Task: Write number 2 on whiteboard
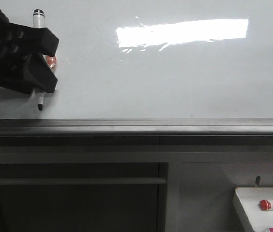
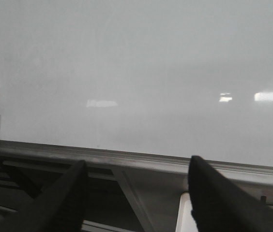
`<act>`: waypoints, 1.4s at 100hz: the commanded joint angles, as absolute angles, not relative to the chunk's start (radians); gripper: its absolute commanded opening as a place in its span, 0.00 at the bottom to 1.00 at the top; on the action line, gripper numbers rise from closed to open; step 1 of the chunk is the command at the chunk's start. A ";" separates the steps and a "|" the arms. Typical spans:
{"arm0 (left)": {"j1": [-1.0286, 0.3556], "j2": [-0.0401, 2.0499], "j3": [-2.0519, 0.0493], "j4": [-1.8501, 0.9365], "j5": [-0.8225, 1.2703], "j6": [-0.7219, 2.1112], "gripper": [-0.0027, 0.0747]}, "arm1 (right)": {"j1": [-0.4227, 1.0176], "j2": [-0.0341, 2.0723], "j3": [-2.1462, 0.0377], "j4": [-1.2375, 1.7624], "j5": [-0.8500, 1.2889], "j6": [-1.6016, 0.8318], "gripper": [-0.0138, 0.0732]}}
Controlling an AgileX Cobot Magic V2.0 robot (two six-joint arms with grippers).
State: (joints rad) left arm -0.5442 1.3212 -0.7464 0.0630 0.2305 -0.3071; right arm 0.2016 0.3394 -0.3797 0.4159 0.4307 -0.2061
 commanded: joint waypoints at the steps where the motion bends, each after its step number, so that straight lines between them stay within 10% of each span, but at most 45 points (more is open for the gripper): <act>1: -0.535 1.309 -0.778 0.070 0.167 -0.318 0.12 | 0.198 0.357 -0.415 0.428 0.368 -0.216 0.62; 40: -0.608 1.204 -0.778 0.072 0.193 -0.265 0.01 | 0.229 0.364 -0.546 0.526 0.478 -0.411 0.62; 90: -0.932 0.931 -0.823 0.072 0.592 0.278 0.01 | 0.643 0.724 -0.903 0.771 0.657 -1.075 0.62; 140: -1.104 0.909 -0.848 0.070 0.724 0.417 0.01 | 0.910 1.015 -0.974 0.770 0.523 -1.123 0.62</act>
